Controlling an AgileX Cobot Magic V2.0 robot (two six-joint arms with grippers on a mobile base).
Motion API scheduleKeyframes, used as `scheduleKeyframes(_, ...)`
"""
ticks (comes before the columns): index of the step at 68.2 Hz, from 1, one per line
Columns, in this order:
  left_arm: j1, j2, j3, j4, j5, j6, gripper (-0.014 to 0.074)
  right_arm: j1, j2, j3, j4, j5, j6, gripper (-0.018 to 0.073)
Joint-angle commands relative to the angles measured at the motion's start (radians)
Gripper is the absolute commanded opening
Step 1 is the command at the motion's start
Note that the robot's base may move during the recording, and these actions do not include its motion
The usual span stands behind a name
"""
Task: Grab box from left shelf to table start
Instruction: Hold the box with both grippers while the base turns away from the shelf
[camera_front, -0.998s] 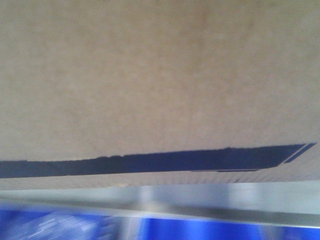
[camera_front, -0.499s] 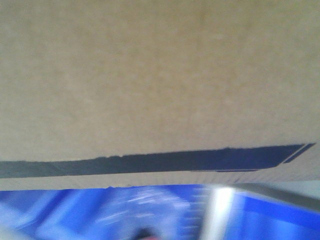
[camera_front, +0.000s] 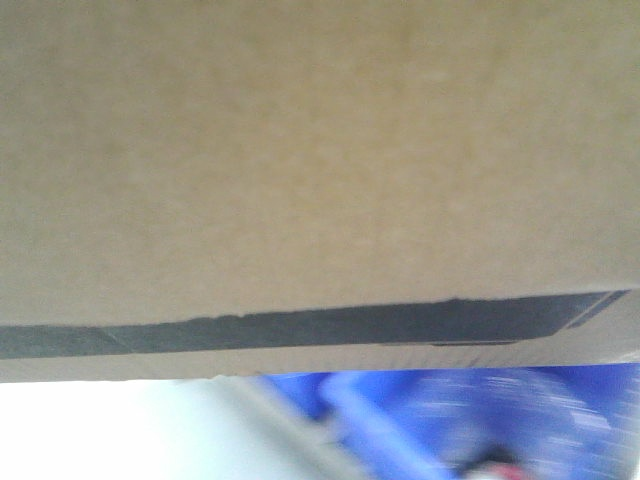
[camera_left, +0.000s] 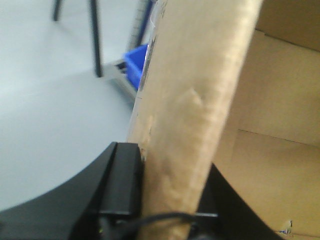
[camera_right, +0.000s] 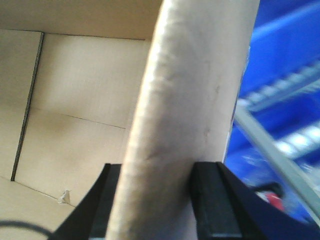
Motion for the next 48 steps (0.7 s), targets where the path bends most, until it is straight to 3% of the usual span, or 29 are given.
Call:
scheduleKeyframes(1,-0.023,-0.003,-0.040,-0.066,-0.130,0.107,-0.0093,-0.006,0.010,-0.028,-0.051,-0.152,-0.026,0.0060)
scheduleKeyframes(48,-0.023,-0.003,-0.040,-0.066,-0.130,0.107,-0.0093,-0.006,0.010,-0.028,-0.051,-0.152,-0.026,0.0060)
